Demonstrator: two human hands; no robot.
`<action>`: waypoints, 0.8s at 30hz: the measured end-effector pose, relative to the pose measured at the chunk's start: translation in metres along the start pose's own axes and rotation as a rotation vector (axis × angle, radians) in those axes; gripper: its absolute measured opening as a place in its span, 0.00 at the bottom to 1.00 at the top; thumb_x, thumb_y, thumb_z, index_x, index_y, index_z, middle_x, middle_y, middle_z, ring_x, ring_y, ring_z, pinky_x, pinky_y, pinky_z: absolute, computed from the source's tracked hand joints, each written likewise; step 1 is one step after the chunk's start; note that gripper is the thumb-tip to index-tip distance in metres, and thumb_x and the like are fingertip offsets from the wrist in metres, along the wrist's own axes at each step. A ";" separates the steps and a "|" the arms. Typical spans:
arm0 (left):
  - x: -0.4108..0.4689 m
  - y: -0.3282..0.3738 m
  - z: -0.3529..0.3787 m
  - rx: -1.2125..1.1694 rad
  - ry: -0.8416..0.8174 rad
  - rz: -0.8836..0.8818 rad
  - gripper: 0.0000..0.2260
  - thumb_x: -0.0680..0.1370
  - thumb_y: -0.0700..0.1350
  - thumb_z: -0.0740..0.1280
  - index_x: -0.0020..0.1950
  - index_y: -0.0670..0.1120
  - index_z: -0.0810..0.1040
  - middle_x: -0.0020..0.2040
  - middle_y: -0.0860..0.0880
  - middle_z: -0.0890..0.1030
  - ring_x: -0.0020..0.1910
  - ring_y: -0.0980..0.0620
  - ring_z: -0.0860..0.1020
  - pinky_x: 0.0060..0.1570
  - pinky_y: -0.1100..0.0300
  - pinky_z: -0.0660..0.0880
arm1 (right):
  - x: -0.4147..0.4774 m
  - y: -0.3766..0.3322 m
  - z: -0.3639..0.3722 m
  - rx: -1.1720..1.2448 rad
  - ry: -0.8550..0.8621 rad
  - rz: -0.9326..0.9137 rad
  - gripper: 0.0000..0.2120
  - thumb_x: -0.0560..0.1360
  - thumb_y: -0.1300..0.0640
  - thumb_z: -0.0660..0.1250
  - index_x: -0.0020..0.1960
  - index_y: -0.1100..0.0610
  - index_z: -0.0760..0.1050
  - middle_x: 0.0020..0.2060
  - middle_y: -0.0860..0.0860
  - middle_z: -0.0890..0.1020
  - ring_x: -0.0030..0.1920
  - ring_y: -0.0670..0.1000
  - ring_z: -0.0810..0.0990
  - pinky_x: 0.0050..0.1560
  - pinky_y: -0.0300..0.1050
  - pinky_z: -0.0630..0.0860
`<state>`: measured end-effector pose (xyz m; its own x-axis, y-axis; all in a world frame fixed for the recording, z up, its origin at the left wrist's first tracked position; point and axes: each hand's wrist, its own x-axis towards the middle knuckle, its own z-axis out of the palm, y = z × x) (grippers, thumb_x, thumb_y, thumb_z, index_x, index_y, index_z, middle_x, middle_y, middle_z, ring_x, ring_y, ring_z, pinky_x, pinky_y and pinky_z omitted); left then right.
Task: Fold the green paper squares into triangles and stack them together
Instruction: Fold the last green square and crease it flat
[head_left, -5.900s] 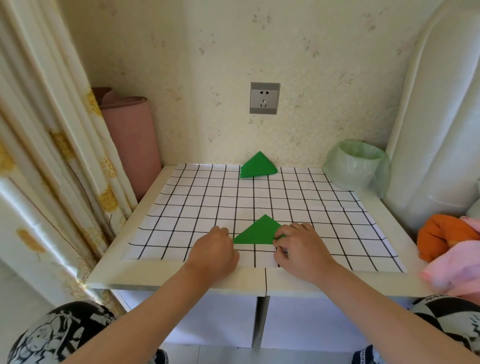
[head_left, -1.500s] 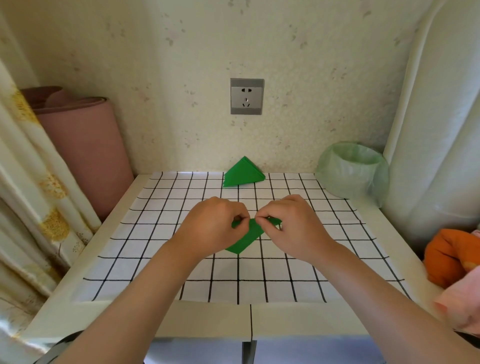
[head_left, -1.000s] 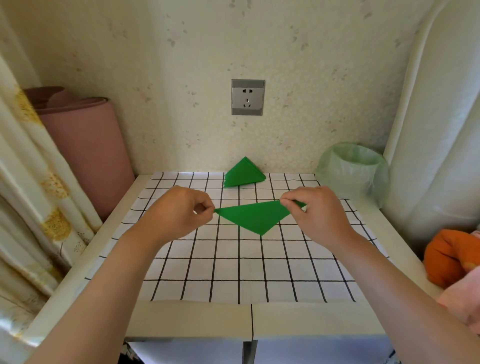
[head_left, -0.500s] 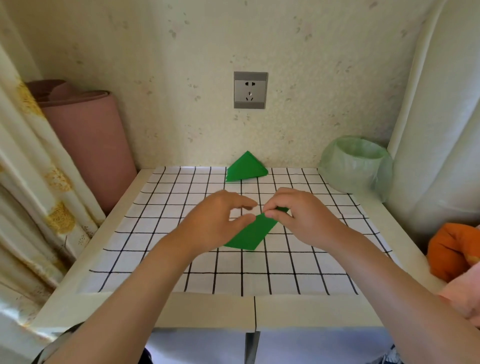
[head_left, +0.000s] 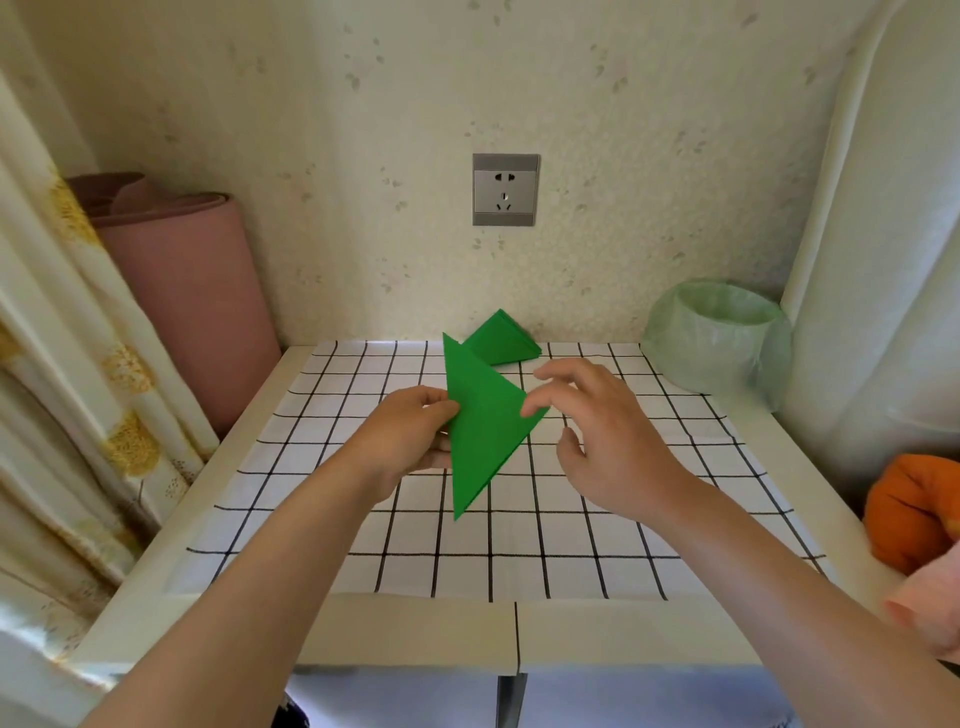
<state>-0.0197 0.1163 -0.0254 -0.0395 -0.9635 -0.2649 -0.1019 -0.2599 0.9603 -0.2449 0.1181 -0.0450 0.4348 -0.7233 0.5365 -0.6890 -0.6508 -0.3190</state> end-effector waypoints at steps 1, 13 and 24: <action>0.000 0.000 0.000 -0.035 -0.017 -0.006 0.09 0.83 0.40 0.59 0.59 0.39 0.76 0.45 0.42 0.84 0.38 0.50 0.84 0.36 0.59 0.80 | -0.001 0.000 0.000 -0.002 -0.021 0.000 0.27 0.65 0.73 0.63 0.56 0.46 0.76 0.64 0.46 0.71 0.64 0.48 0.69 0.65 0.45 0.62; -0.001 -0.002 0.010 -0.151 -0.098 0.000 0.11 0.81 0.34 0.62 0.62 0.40 0.73 0.50 0.40 0.85 0.46 0.46 0.85 0.43 0.57 0.82 | 0.001 -0.003 0.005 0.171 -0.005 0.096 0.06 0.71 0.47 0.73 0.48 0.41 0.80 0.62 0.42 0.75 0.64 0.46 0.72 0.65 0.55 0.66; -0.009 -0.004 0.019 -0.082 -0.307 0.124 0.18 0.75 0.29 0.68 0.63 0.43 0.76 0.55 0.43 0.84 0.55 0.45 0.83 0.54 0.56 0.80 | 0.007 -0.002 0.002 0.530 -0.066 0.508 0.05 0.75 0.52 0.72 0.42 0.52 0.83 0.40 0.48 0.85 0.42 0.46 0.82 0.46 0.43 0.76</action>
<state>-0.0380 0.1276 -0.0289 -0.3448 -0.9269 -0.1480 0.0022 -0.1584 0.9874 -0.2395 0.1141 -0.0418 0.1826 -0.9667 0.1794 -0.4490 -0.2443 -0.8595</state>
